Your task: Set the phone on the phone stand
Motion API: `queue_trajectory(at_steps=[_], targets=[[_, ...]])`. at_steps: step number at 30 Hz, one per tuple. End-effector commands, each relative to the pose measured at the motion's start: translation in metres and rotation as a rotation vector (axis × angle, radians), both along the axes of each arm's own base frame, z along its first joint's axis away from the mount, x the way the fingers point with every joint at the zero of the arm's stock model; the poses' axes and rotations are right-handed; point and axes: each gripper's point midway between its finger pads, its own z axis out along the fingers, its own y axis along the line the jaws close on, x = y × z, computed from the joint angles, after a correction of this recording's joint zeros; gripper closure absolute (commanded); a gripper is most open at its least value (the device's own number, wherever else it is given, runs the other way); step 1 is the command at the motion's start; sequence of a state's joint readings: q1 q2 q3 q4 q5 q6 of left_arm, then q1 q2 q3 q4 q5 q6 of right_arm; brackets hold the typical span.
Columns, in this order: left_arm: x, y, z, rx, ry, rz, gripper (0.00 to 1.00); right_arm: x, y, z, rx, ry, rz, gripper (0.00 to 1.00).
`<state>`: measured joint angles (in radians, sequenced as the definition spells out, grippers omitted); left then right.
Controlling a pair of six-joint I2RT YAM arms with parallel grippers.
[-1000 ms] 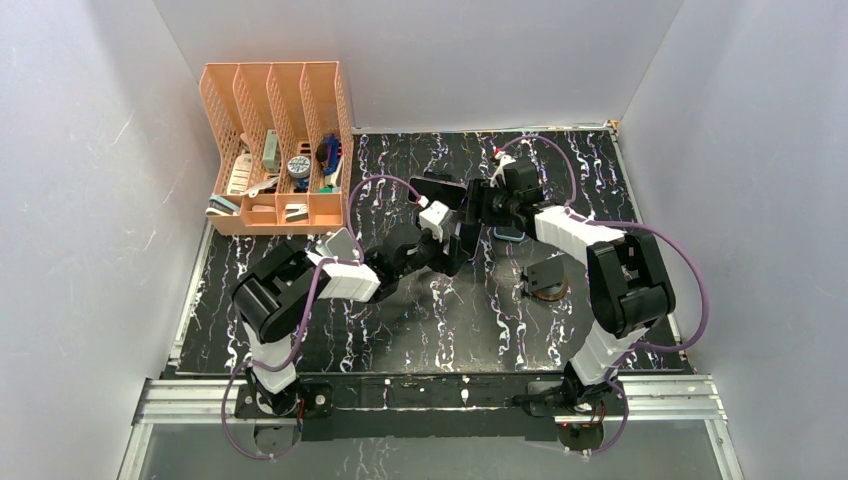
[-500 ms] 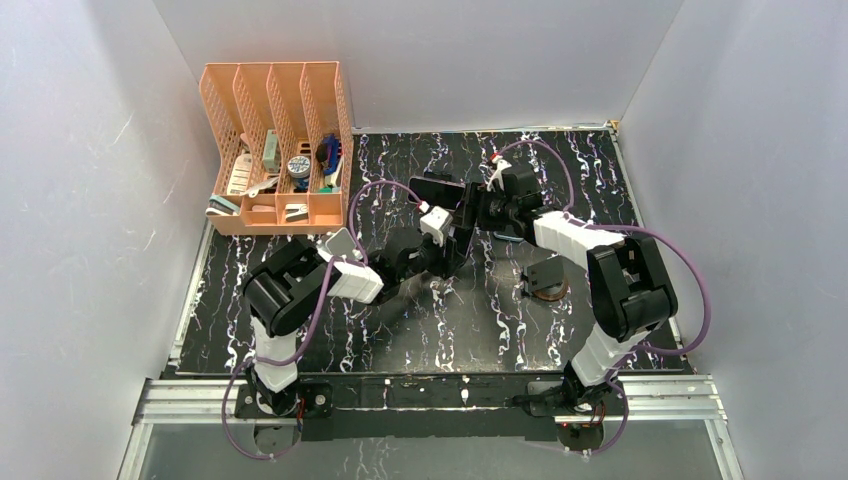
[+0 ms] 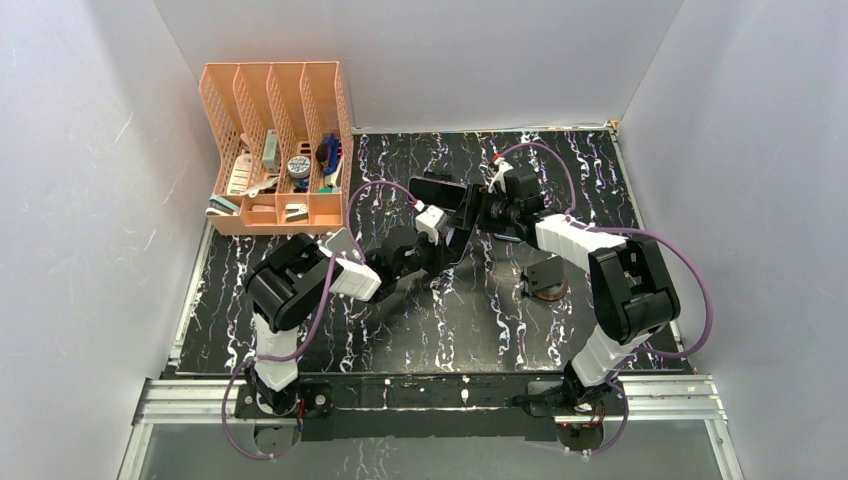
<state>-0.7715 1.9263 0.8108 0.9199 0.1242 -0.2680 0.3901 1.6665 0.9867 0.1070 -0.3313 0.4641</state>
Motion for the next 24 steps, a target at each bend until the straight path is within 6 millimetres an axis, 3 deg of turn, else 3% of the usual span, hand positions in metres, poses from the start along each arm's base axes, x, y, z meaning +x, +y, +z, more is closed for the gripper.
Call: queue_trajectory(at_steps=[1, 5, 6, 11, 16, 19, 24], targets=[[-0.003, 0.009, 0.014, -0.003, -0.011, -0.027, 1.00, 0.002, 0.014, 0.042, 0.092, -0.114, 0.057, 0.44], [-0.014, 0.016, 0.034, 0.046, -0.020, -0.076, 1.00, 0.009, 0.016, 0.056, 0.097, -0.157, 0.060, 0.05], [-0.017, 0.018, 0.039, 0.069, -0.023, -0.096, 1.00, 0.011, 0.016, 0.060, 0.096, -0.173, 0.059, 0.02], [-0.037, 0.035, 0.067, 0.207, -0.029, -0.184, 1.00, 0.026, 0.012, 0.089, 0.081, -0.254, 0.037, 0.01], [-0.046, 0.063, 0.099, 0.298, -0.037, -0.153, 1.00, 0.031, -0.020, 0.114, 0.035, -0.351, -0.079, 0.01], [-0.054, 0.087, 0.110, 0.397, -0.021, -0.129, 1.00, 0.032, -0.043, 0.125, -0.026, -0.383, -0.173, 0.01], [-0.064, 0.140, 0.120, 0.578, 0.004, -0.051, 1.00, 0.027, -0.058, 0.130, -0.080, -0.407, -0.216, 0.01]])
